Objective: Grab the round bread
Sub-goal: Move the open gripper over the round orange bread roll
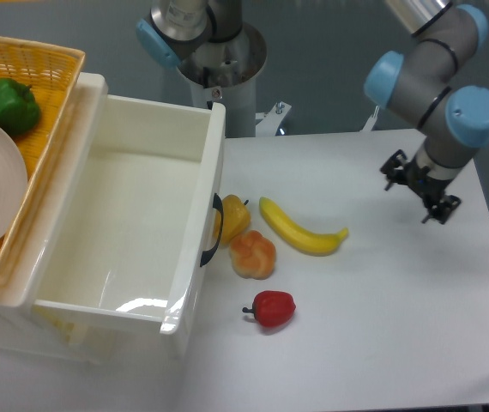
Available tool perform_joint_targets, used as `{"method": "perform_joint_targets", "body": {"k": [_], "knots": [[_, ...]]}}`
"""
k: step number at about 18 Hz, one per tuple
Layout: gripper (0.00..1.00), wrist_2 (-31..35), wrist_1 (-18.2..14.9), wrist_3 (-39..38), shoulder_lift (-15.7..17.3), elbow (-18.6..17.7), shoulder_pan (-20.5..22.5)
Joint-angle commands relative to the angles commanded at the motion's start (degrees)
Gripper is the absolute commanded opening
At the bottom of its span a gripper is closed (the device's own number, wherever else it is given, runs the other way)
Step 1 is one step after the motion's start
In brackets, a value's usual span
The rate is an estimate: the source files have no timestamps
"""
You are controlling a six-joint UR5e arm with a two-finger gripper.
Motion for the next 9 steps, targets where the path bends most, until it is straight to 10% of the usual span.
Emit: {"method": "perform_joint_targets", "body": {"k": [9], "knots": [[1.00, -3.3, -1.8, -25.5, 0.2, -1.7, -6.7]]}}
